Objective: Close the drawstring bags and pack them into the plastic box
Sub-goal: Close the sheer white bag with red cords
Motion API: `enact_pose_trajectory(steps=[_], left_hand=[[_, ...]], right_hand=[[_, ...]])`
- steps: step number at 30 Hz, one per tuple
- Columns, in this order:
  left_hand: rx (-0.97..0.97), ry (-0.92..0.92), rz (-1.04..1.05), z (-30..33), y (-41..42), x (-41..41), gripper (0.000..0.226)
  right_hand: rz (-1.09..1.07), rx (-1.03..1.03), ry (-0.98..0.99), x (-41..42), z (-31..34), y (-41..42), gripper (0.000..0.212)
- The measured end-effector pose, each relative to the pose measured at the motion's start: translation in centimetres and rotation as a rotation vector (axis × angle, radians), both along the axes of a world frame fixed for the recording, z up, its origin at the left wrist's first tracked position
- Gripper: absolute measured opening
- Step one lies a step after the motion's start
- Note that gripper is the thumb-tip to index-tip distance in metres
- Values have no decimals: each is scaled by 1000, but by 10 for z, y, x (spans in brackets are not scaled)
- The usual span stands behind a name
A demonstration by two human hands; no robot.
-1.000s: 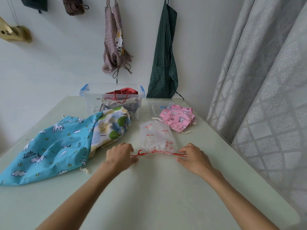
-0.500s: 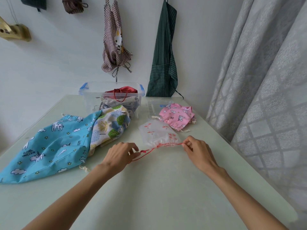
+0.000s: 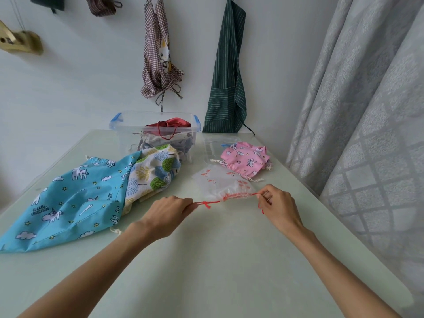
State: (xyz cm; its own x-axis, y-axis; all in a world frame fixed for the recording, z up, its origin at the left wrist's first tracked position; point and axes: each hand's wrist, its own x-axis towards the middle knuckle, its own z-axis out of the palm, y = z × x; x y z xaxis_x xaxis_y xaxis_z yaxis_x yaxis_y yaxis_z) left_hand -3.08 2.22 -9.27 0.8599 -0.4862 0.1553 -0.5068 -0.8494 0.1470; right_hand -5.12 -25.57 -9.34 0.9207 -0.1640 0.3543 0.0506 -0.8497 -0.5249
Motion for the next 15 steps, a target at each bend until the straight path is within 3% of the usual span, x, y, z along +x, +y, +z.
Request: enact_pose_trajectory(steps=[5, 15], left_hand=[[285, -214, 91, 0, 4, -5, 25], [369, -155, 260, -3, 22, 3, 22]], right_hand=[[1, -142, 109, -1, 0, -1, 8], [-48, -153, 293, -3, 8, -5, 10]])
